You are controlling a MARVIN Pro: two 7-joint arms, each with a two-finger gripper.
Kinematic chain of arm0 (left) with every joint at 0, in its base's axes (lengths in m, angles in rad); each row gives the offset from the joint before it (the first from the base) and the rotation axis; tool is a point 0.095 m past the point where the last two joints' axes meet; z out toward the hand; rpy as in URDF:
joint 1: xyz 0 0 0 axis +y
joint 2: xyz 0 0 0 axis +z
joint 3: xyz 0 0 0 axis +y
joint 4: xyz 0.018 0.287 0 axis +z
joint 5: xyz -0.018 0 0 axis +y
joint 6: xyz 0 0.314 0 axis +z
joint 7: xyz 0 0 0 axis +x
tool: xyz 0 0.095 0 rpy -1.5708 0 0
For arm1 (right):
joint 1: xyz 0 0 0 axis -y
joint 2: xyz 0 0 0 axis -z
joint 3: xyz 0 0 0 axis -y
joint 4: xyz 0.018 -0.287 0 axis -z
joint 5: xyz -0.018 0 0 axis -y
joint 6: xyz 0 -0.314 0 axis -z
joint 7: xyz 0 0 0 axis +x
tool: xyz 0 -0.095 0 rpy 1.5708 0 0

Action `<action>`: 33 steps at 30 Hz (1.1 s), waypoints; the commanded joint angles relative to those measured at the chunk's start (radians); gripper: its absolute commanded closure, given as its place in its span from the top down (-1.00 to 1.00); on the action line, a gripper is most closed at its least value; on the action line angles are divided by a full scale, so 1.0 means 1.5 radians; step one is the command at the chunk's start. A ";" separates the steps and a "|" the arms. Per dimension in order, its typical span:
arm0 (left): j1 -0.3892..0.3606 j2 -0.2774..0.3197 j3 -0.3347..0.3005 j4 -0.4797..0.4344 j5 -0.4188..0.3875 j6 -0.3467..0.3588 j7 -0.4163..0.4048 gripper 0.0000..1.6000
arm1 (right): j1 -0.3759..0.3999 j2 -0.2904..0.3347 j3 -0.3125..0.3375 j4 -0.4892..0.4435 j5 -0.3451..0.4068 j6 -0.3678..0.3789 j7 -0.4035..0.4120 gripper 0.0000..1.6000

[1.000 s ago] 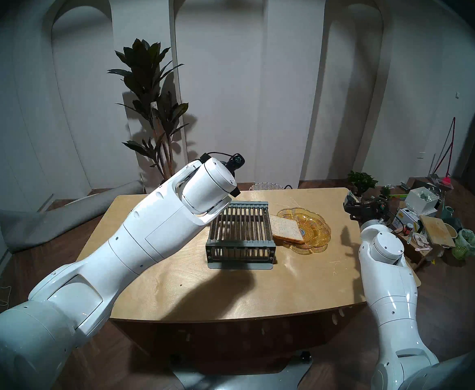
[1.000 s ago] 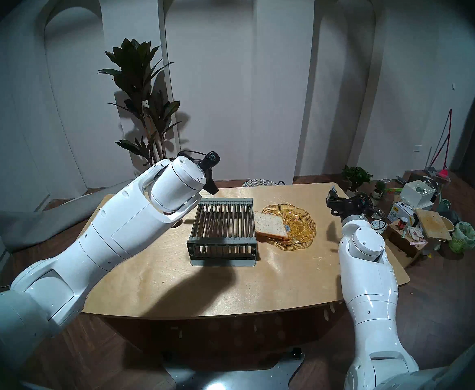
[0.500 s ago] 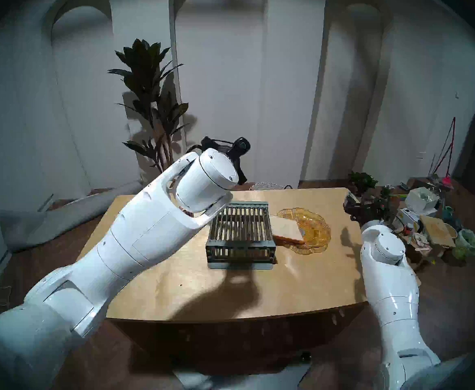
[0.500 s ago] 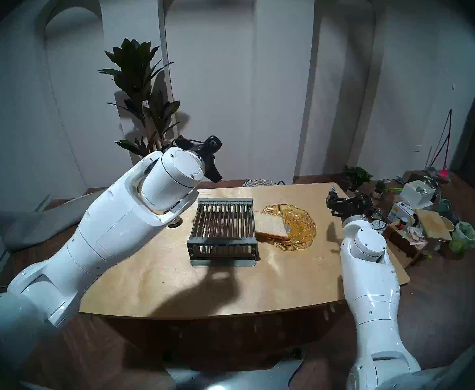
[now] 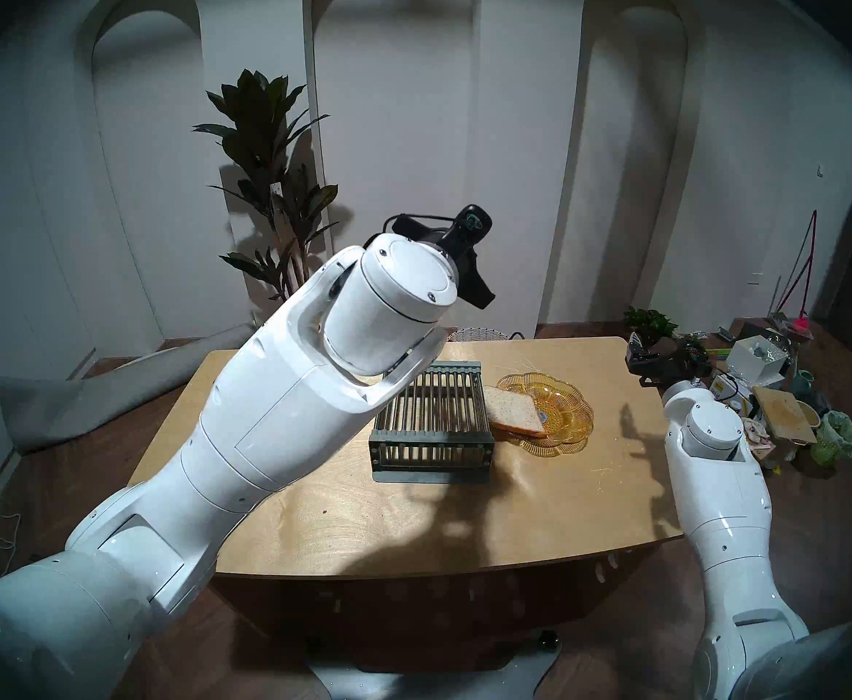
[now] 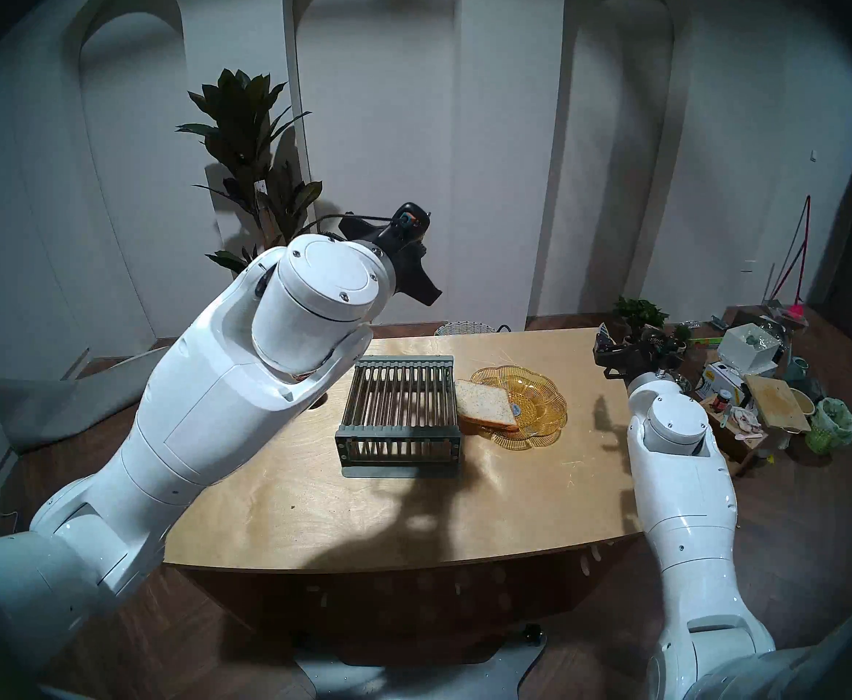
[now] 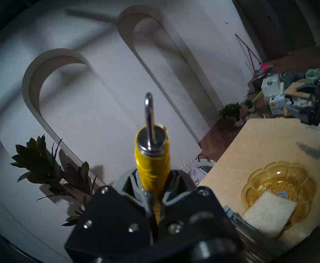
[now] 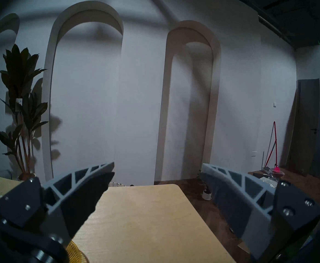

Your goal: Spread jam over the slice of bread with the knife

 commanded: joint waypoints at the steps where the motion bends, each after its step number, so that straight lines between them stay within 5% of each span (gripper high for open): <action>1: -0.010 -0.068 -0.029 -0.003 -0.031 -0.021 0.006 -1.00 | 0.035 0.051 0.011 0.033 -0.006 0.019 0.024 1.00; 8: -0.016 -0.121 -0.026 0.056 -0.069 -0.065 0.002 -1.00 | 0.049 0.069 0.020 0.076 -0.013 0.028 0.040 1.00; 13: -0.006 -0.154 -0.034 0.115 -0.094 -0.119 0.009 -1.00 | 0.062 0.064 0.038 0.098 0.019 0.115 0.067 1.00; 15: -0.007 -0.154 -0.034 0.122 -0.102 -0.123 0.011 -1.00 | 0.065 0.064 0.038 0.107 0.020 0.115 0.067 1.00; 23: 0.050 -0.220 -0.117 0.184 -0.205 -0.217 0.011 -1.00 | 0.082 0.057 0.045 0.137 0.017 0.237 0.034 1.00; 33: 0.108 -0.241 -0.149 0.214 -0.238 -0.283 0.052 -1.00 | 0.116 0.034 0.068 0.155 0.080 0.352 0.061 1.00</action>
